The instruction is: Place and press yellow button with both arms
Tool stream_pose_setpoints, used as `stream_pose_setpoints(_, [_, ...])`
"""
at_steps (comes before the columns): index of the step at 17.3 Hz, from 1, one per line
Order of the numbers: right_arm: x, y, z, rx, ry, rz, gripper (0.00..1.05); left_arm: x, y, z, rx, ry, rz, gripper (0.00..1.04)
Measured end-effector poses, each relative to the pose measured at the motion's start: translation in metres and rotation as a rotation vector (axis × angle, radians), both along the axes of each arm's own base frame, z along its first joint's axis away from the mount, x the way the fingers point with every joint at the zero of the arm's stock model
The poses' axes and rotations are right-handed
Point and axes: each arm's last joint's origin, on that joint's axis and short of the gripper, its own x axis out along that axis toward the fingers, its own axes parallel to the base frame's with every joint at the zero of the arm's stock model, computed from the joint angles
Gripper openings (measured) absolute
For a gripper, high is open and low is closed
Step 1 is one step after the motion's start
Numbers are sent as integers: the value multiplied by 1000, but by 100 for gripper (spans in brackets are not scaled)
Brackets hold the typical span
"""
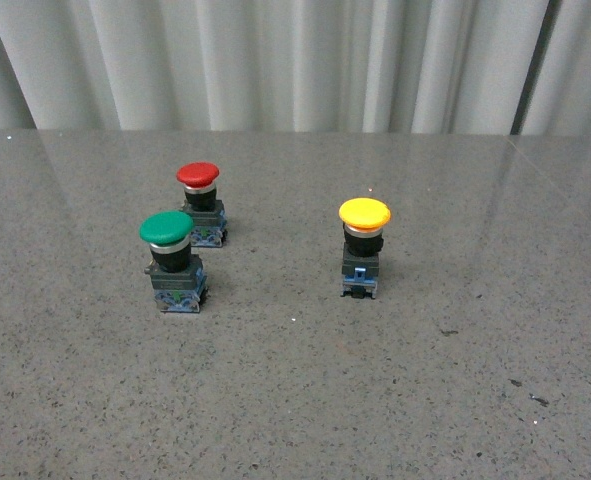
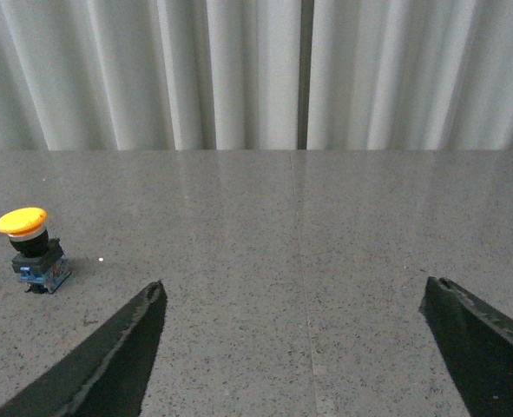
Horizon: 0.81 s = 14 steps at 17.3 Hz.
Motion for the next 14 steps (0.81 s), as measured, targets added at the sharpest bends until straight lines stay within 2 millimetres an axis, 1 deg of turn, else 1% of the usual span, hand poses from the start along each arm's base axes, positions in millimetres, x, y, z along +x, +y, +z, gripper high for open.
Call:
stream_pose_setpoints(1, [0,0,0,0,0,0,97,0,0,0,0,0,0,98])
stream_pose_setpoints(2, [0,0,0,0,0,0,99,0,0,0,0,0,0,98])
stream_pose_setpoints(3, [0,0,0,0,0,0,97,0,0,0,0,0,0,98])
stream_pose_setpoints(14, [0,0,0,0,0,0,98,0,0,0,0,0,0,98])
